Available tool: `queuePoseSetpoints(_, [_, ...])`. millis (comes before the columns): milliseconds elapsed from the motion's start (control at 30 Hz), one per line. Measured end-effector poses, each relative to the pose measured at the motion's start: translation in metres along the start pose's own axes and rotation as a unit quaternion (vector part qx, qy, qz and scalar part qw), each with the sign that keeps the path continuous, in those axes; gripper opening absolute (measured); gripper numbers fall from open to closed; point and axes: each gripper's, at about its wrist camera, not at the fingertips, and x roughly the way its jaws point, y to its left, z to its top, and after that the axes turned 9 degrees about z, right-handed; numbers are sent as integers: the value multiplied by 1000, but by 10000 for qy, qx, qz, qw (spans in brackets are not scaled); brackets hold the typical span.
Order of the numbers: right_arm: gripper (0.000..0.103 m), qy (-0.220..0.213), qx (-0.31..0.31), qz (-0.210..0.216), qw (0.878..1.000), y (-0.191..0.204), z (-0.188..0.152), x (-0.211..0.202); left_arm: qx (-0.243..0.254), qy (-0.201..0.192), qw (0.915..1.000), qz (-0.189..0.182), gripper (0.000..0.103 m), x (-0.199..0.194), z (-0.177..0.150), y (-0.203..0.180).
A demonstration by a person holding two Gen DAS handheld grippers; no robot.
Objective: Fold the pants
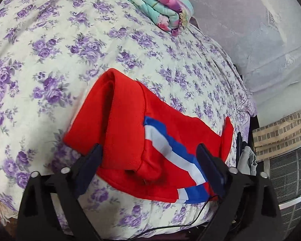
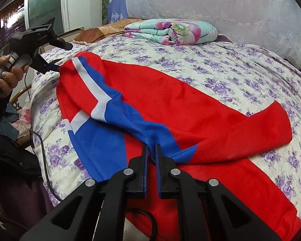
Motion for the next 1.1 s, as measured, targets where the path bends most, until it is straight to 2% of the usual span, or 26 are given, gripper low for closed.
queuePoseSetpoints(100, [8,-6,12,4,10000,0,0,-1,138,195,9997,3,52,6,-2,-5])
queuePoseSetpoints(167, [8,-3,21,9,10000,-1,0,-1,225,213,9995,113,50,9,-4,-6])
queuePoseSetpoints(300, [7,-58,39,15,10000,0,3,-4,279,-73,9993,224,42,-3,2,-6])
queuePoseSetpoints(400, [7,-263,-12,43,9996,4,13,-16,364,-317,9983,331,41,-22,12,-7])
queuePoseSetpoints(533, [7,-575,-335,305,9973,24,24,-39,576,-526,9953,579,40,-46,18,-10])
queuePoseSetpoints(667, [7,-252,-589,432,9970,38,15,-26,830,-286,9912,990,41,-38,9,-1])
queuePoseSetpoints(767, [7,108,-603,432,9972,40,3,-6,876,69,9880,1267,41,-11,-3,17])
queuePoseSetpoints(933, [8,379,-650,340,9966,47,-5,6,805,192,9887,1253,45,4,-7,32])
queuePoseSetpoints(1000, [11,419,-670,345,9963,48,-7,4,911,189,9859,1390,53,0,-9,30])
queuePoseSetpoints(1033, [17,415,-642,352,9965,47,-7,2,946,189,9848,1442,54,-4,-10,29])
queuePoseSetpoints(1067, [44,412,-563,413,9967,46,-7,-2,984,178,9839,1481,54,-8,-11,27])
queuePoseSetpoints(1100, [59,345,-421,356,9979,42,-5,-9,1024,102,9827,1539,54,-20,-13,25])
